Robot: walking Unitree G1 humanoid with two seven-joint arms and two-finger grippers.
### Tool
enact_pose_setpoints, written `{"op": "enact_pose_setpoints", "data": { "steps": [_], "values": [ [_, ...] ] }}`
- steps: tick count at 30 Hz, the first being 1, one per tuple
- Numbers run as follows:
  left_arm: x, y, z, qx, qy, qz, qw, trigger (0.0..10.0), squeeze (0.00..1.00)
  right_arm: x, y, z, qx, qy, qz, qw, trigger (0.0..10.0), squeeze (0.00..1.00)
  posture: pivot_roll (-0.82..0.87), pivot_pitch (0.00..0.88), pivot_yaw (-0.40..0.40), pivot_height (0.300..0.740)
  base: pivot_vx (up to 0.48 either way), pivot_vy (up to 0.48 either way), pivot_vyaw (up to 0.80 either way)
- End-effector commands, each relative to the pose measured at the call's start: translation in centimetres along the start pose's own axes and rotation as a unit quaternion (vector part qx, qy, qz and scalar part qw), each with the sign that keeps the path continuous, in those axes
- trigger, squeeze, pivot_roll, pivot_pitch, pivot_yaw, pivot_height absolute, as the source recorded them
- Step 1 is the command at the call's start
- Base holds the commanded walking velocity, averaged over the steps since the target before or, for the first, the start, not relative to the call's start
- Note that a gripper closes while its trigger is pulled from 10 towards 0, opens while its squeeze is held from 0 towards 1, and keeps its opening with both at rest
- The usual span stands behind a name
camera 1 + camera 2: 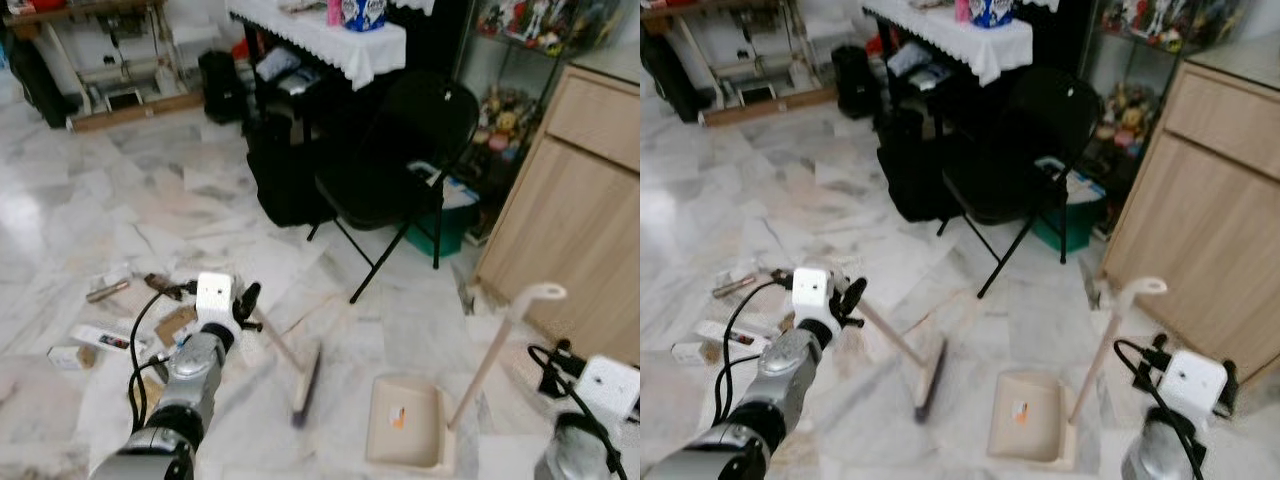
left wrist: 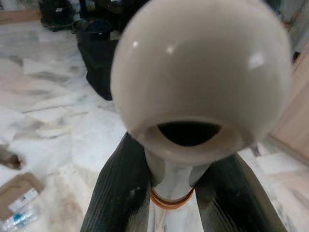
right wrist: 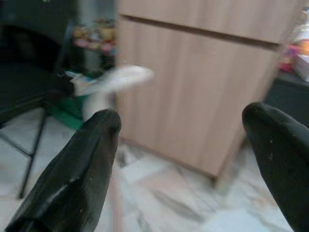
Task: Sweep floor
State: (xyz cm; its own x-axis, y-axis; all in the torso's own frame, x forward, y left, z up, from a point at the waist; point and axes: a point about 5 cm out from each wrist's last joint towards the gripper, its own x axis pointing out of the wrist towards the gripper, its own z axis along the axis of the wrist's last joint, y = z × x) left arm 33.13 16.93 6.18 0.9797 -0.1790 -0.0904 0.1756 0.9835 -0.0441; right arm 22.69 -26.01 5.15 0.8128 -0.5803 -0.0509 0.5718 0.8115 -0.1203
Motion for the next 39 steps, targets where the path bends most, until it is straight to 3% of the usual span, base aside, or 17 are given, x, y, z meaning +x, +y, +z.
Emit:
{"op": "enact_pose_setpoints", "data": {
  "steps": [1, 19, 23, 27, 39],
  "values": [
    [0.2, 0.6, 1.0, 0.009, -0.024, 0.013, 1.000, 10.0, 0.00, -0.2, -0.8, -0.4, -0.005, 0.010, -0.006, 1.000, 10.0, 0.00, -0.01, 0.057, 0.007, 0.740, 0.000, 0.000, 0.00],
    [0.1, 0.8, 1.2, 0.004, -0.030, 0.014, 0.999, 10.0, 0.00, -0.4, -0.8, -0.3, 0.000, 0.005, 0.004, 1.000, 10.0, 0.00, -0.01, 0.092, 0.015, 0.740, 0.000, 0.000, 0.00],
    [0.1, 0.9, 1.1, 0.005, -0.029, 0.014, 0.999, 10.0, 0.00, -0.4, -0.5, -0.4, 0.006, 0.011, 0.021, 1.000, 10.0, 0.00, -0.01, 0.097, 0.019, 0.740, 0.000, 0.000, 0.00],
    [0.1, 0.8, 1.1, 0.004, -0.028, 0.012, 1.000, 10.0, 0.00, -0.5, 0.4, -1.4, 0.004, 0.044, 0.082, 0.996, 10.0, 0.00, -0.02, 0.105, 0.021, 0.740, 0.000, 0.000, 0.00],
    [0.2, 0.9, 1.2, 0.008, -0.025, 0.010, 1.000, 10.0, 0.00, 0.6, -0.2, -1.5, -0.008, 0.047, 0.096, 0.994, 10.0, 0.00, 0.00, 0.113, 0.032, 0.740, 0.000, 0.000, 0.00]
  ]
}}
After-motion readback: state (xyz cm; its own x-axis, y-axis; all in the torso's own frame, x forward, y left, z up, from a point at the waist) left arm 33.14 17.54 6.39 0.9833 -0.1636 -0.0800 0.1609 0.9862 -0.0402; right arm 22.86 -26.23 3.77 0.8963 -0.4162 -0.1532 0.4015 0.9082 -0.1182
